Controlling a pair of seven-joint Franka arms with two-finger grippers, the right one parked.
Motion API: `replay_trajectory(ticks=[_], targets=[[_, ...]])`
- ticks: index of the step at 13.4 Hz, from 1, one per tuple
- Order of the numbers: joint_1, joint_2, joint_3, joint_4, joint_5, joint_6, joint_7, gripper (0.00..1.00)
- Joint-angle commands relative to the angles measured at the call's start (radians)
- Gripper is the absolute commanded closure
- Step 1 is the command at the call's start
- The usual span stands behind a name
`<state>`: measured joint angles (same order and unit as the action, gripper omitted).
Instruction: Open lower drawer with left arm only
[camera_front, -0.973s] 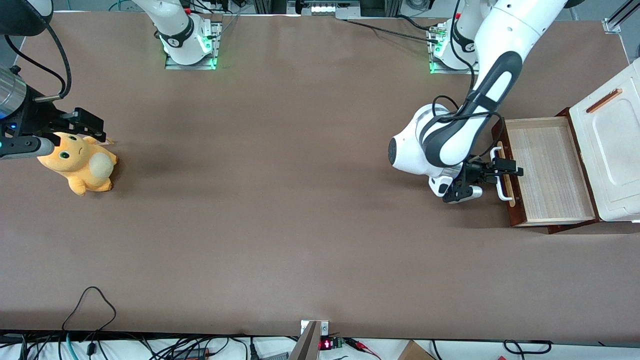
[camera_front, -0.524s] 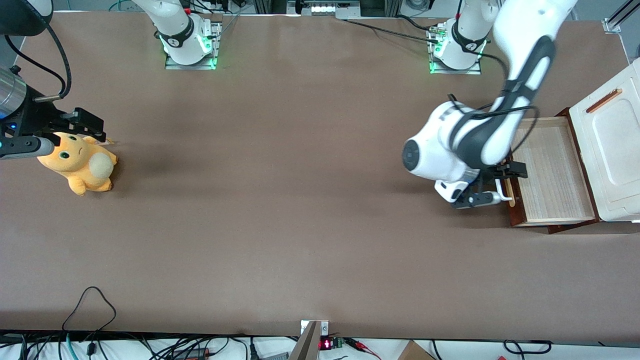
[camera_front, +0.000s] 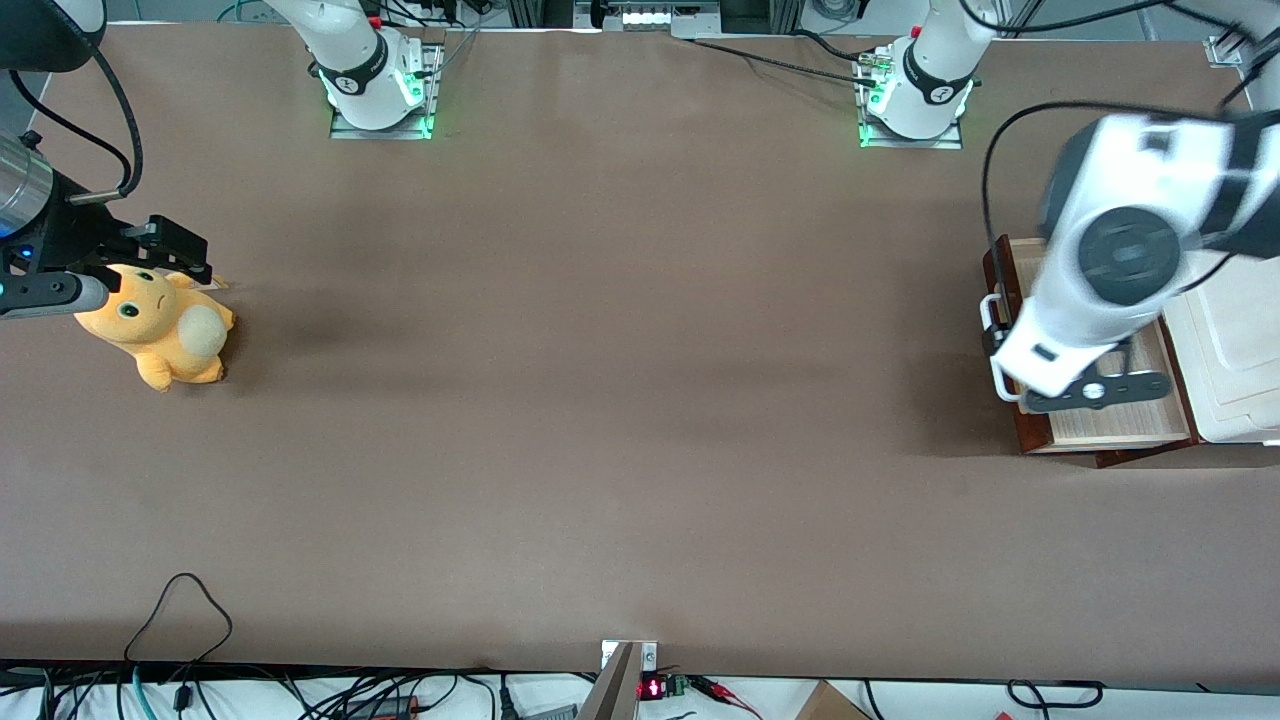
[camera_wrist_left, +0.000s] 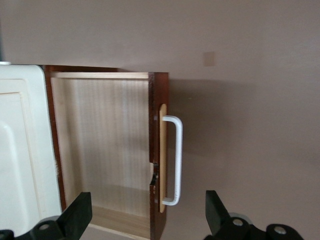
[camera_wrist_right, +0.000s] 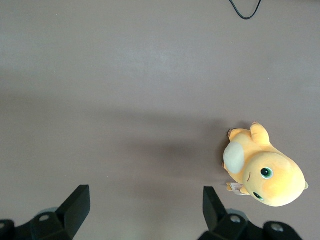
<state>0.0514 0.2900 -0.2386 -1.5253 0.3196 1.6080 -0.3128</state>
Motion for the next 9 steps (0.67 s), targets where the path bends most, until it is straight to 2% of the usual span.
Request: replay_trajectory(ticks=[1, 2, 3, 7, 9], targets=[[-0.002, -0.067, 0.128, -0.009, -0.216, 0.043, 0.202, 0.00], [-0.002, -0.086, 0.165, -0.015, -0.268, 0.064, 0.257, 0.00], [-0.004, -0.110, 0.185, -0.028, -0.290, 0.085, 0.297, 0.00], [-0.028, -0.213, 0.214, -0.140, -0.290, 0.136, 0.330, 0.00], [-0.091, -0.235, 0.283, -0.167, -0.290, 0.142, 0.330, 0.00]])
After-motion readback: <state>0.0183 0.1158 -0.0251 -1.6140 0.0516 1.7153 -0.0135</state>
